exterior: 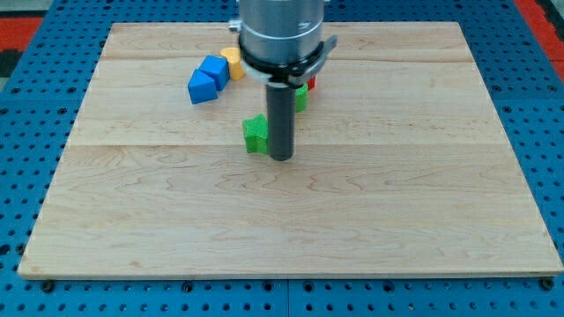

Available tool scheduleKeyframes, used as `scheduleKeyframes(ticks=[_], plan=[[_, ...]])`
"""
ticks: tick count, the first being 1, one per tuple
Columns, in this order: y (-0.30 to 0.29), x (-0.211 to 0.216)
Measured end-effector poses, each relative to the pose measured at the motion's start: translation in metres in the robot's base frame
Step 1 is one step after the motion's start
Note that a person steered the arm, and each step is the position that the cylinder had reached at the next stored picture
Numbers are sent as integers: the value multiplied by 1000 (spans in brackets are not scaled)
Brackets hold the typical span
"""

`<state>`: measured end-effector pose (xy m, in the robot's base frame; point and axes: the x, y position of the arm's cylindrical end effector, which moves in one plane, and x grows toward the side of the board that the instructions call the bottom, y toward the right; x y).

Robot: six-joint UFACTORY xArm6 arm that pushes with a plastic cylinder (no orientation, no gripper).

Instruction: Move the green star closer to the yellow hexagon

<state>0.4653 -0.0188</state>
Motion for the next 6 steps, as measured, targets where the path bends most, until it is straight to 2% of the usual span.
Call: scheduleKeyframes(ticks=[2, 3, 4, 5, 6], plan=[[-69, -17], [-74, -33], [-74, -43], [-69, -24], [-29, -28]])
